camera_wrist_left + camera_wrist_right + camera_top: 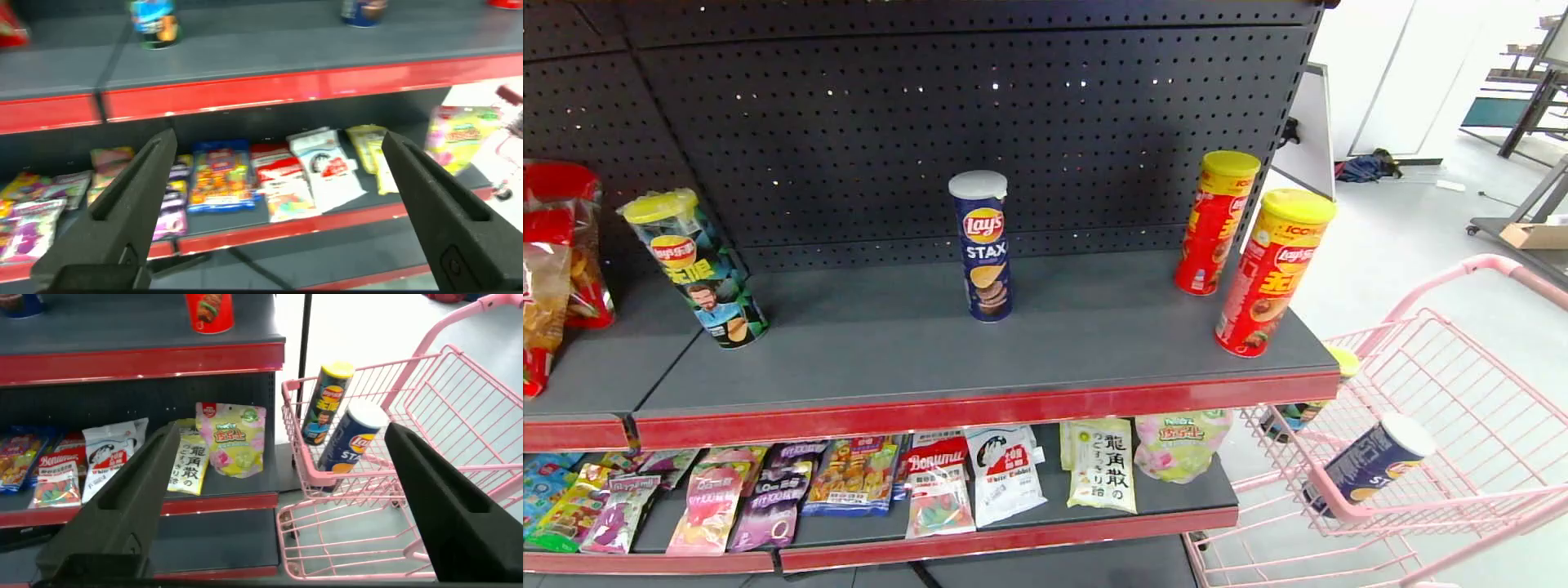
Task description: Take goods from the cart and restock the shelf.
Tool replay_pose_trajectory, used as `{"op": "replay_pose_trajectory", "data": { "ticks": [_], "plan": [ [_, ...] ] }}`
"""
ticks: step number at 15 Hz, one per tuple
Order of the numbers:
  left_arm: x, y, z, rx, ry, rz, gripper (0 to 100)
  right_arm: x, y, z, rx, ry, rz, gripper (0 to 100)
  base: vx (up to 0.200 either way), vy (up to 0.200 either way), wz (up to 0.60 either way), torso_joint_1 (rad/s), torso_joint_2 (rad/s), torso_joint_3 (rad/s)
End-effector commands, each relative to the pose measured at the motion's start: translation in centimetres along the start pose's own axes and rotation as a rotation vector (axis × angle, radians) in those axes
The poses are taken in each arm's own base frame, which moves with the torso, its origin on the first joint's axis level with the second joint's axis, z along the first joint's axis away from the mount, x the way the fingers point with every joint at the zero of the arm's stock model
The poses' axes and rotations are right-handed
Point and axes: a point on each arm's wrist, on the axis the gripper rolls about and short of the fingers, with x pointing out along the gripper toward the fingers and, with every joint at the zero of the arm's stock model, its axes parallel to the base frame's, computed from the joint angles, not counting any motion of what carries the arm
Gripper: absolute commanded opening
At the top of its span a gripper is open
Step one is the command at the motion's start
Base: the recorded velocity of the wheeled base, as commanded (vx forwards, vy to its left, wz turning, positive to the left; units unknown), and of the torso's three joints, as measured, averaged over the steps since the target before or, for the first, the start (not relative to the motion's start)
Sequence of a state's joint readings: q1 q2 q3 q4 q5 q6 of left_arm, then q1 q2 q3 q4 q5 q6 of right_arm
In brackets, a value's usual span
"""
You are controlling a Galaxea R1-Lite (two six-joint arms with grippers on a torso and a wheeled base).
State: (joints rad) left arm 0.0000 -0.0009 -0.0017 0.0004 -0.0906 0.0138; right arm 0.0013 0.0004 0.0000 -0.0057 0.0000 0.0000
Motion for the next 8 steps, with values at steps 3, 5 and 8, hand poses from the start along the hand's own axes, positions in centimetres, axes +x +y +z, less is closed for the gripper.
{"op": "replay_pose_trajectory", "data": {
  "ticks": [3,5,8],
  "plan": [
    [0.01,0.0,0.0,0.0,0.001,0.0,100,0.0,0.0,0.0,0.0,-0.001,0.0,100,0.0,-0.2,0.0,0.001,0.0,0.006],
    [0.01,0.0,0.0,0.0,0.001,0.0,100,0.0,0.0,0.0,0.0,-0.001,0.0,100,0.0,-0.2,0.0,0.005,0.0,0.002],
    [0.01,0.0,0.0,0.0,0.001,0.0,100,0.0,0.0,0.0,0.0,-0.001,0.0,100,0.0,-0.133,0.0,0.002,0.0,0.002]
  ]
}}
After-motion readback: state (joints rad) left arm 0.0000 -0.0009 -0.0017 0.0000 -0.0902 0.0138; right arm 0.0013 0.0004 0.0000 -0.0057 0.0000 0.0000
